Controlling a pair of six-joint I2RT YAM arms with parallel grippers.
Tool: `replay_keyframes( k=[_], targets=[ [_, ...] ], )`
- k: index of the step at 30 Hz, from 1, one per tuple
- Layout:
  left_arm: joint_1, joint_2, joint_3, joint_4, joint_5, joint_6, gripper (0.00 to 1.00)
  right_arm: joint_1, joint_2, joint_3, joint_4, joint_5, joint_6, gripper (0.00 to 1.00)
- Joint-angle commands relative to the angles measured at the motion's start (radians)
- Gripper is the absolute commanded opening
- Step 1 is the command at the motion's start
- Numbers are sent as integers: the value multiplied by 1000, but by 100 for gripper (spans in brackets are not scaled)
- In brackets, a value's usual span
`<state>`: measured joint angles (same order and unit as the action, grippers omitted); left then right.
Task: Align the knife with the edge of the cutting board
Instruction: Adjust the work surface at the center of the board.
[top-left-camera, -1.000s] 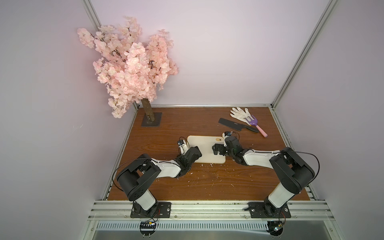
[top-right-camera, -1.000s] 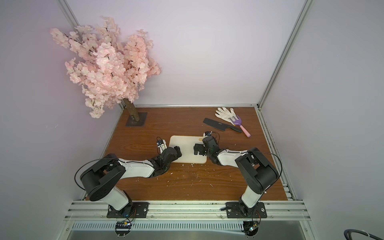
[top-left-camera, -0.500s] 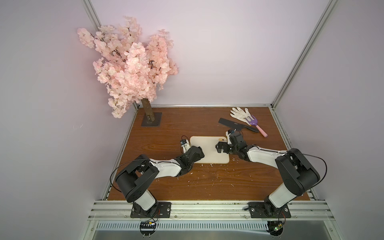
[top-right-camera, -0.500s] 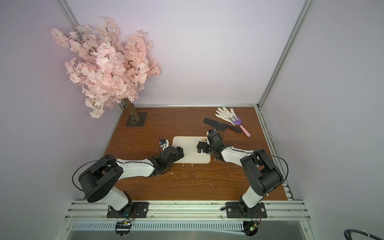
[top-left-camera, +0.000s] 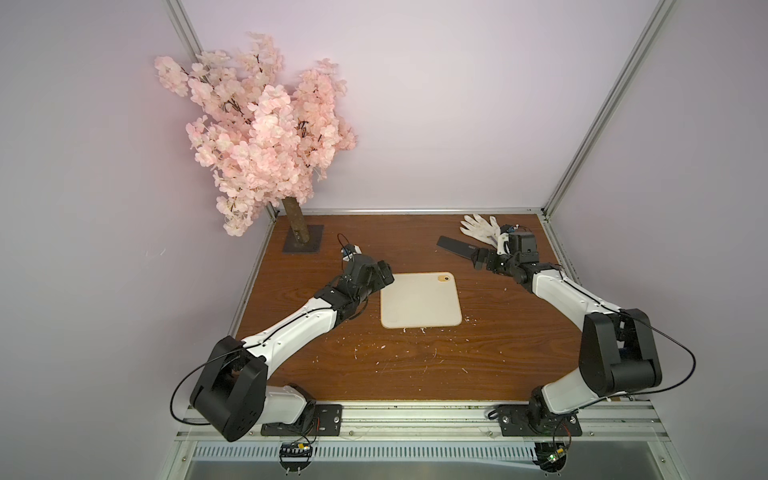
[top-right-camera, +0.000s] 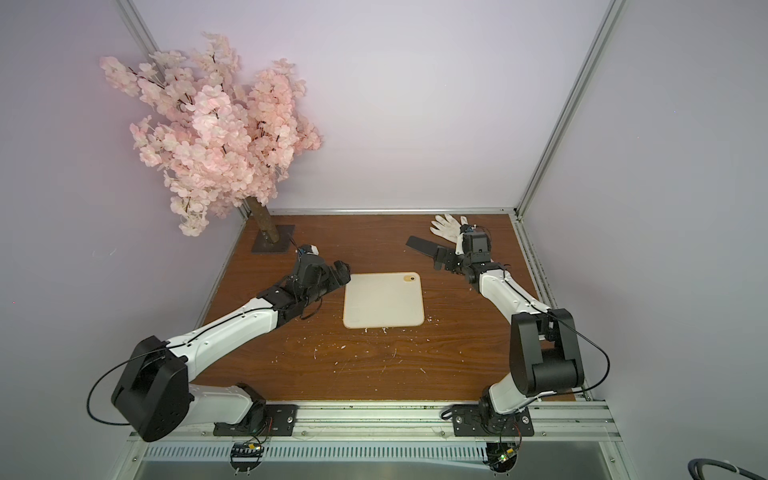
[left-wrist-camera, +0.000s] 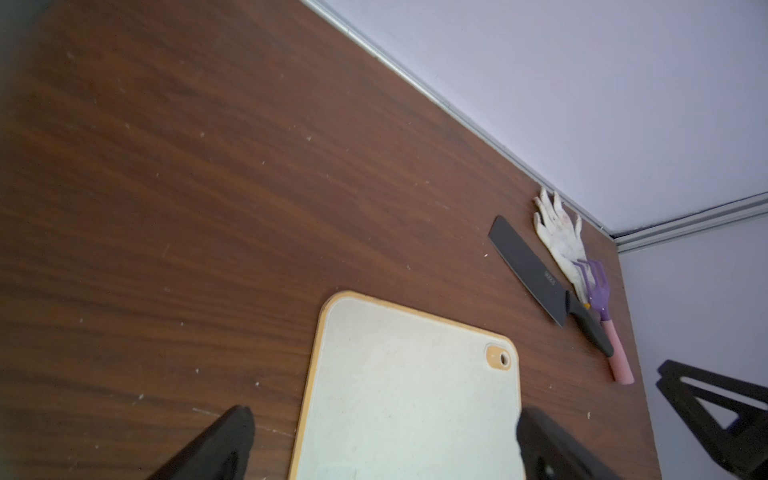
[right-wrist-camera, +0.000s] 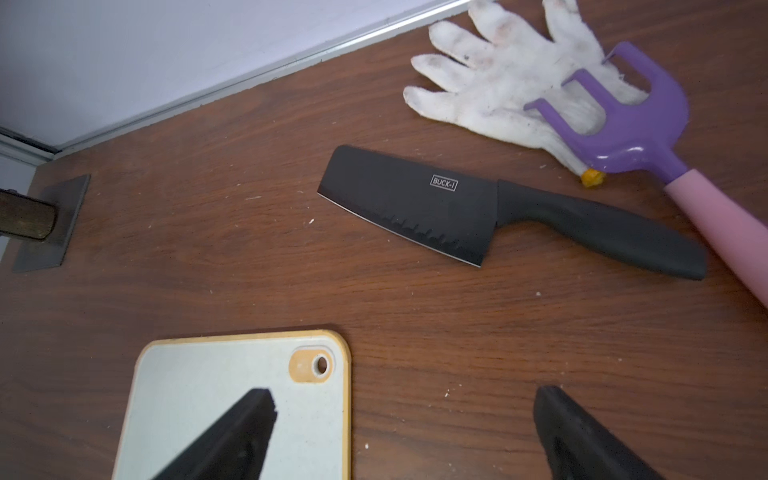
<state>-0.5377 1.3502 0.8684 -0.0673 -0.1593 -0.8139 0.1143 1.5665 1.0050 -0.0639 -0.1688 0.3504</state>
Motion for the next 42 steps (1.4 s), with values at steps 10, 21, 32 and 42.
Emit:
replay_keyframes(
  k=[10, 21, 32, 42],
  targets=[
    [31, 175, -23, 36, 151, 37, 100, 125, -24, -271, 246, -180, 129, 100],
    [30, 319, -54, 133, 203, 30, 100, 242, -46, -428, 372, -92, 207, 100],
    [-13, 392, -38, 161, 203, 30, 100, 307, -160, -537, 386, -50, 242, 100],
    [-55, 426, -2, 153, 198, 22, 100, 322, -214, -573, 384, -78, 260, 99]
  ],
)
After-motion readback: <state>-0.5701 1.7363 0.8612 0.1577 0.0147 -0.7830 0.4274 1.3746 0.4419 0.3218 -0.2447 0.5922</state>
